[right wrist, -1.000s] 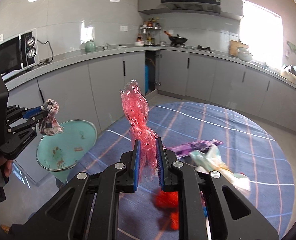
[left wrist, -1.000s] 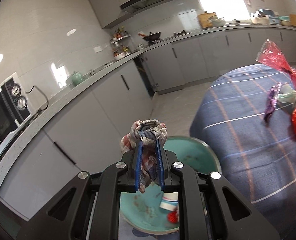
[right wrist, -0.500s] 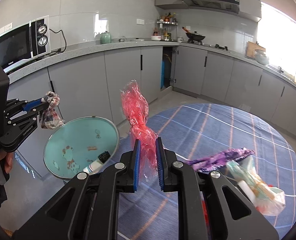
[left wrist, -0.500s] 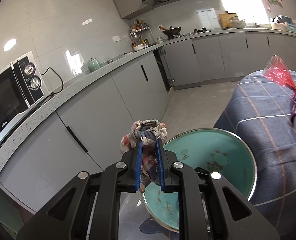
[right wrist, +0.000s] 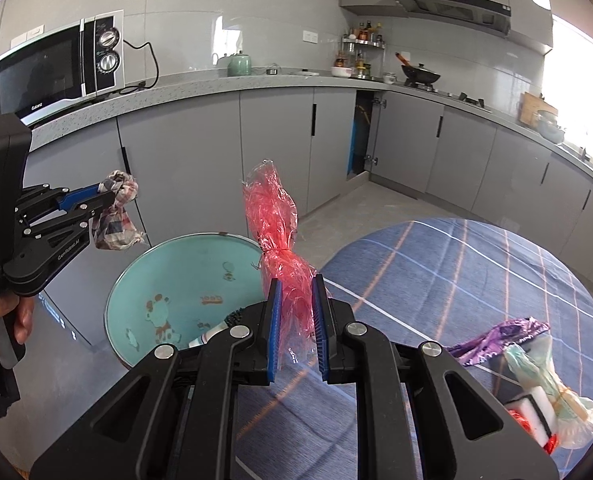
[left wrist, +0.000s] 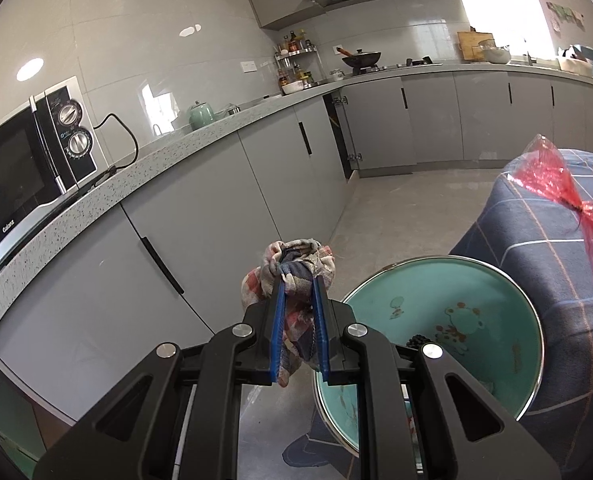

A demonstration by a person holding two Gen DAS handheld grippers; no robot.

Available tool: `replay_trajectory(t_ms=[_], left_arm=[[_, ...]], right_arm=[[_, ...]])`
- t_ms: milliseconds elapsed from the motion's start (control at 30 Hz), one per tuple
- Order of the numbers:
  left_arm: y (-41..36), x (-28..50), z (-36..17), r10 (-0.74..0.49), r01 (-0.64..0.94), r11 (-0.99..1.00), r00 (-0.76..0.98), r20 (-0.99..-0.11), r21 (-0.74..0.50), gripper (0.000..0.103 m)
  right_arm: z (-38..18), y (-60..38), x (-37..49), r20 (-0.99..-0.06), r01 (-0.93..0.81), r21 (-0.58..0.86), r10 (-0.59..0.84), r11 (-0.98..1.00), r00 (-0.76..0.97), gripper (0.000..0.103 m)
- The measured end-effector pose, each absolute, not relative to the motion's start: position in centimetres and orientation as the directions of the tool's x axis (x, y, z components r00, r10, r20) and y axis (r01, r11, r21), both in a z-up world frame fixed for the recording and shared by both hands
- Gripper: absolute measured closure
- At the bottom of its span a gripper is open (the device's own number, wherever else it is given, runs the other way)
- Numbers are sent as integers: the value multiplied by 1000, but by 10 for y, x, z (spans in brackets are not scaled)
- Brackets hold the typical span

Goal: Collect trash
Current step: 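Carry the patterned cloth and pink bag over the teal bin with both grippers, then open both grippers to drop the cloth and pink bag into the bin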

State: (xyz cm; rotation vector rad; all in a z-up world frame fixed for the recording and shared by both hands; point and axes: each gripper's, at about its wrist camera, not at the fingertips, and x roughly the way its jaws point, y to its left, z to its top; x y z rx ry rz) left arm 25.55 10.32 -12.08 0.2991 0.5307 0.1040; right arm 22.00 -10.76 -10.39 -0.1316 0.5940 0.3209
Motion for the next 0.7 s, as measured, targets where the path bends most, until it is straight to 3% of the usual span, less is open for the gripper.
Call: replay_trajectory(t_ms=[700], left_arm=[[95,252,-125,121,27,959,864,-489,283,88]], right_arm=[[-112,-84,229,-586,-377,-39,285,925,759,87]])
